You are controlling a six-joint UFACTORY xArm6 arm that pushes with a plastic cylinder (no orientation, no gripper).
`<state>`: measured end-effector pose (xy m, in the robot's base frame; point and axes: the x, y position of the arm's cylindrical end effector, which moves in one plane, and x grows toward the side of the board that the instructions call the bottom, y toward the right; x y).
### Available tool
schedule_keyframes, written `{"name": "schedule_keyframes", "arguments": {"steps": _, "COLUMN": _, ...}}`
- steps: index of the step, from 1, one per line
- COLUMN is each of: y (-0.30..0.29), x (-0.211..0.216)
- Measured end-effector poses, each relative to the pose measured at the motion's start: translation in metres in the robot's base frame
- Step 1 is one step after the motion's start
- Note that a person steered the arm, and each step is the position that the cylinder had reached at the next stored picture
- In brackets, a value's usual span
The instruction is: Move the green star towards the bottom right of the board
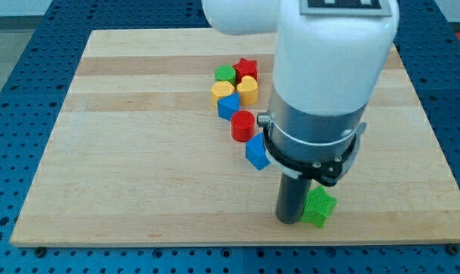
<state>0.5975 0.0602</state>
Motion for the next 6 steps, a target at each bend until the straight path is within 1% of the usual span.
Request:
{"name": "schedule_keyframes", "arguments": {"steps": 5, "y": 0.104, "x": -0.009}}
{"name": "schedule_keyframes", "arguments": {"steps": 6, "y": 0.111, "x": -0.009}}
